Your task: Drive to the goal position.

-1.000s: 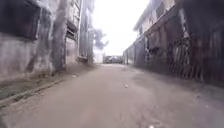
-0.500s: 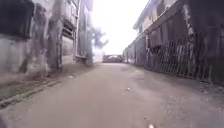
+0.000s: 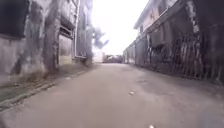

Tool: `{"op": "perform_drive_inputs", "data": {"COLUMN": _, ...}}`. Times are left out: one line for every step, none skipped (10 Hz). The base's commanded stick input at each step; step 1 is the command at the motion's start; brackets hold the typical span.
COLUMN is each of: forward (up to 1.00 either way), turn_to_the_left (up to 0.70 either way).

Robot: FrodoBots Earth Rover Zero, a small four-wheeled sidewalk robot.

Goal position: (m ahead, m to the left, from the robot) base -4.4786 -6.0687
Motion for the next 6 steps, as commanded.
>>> {"op": "perform_drive_inputs", "data": {"forward": 0.50, "turn_to_the_left": 0.00}}
{"op": "perform_drive_inputs", "data": {"forward": 0.50, "turn_to_the_left": 0.00}}
{"op": "perform_drive_inputs", "data": {"forward": 0.50, "turn_to_the_left": 0.00}}
{"op": "perform_drive_inputs", "data": {"forward": 0.50, "turn_to_the_left": 0.00}}
{"op": "perform_drive_inputs", "data": {"forward": 0.50, "turn_to_the_left": 0.00}}
{"op": "perform_drive_inputs", "data": {"forward": 0.50, "turn_to_the_left": 0.00}}
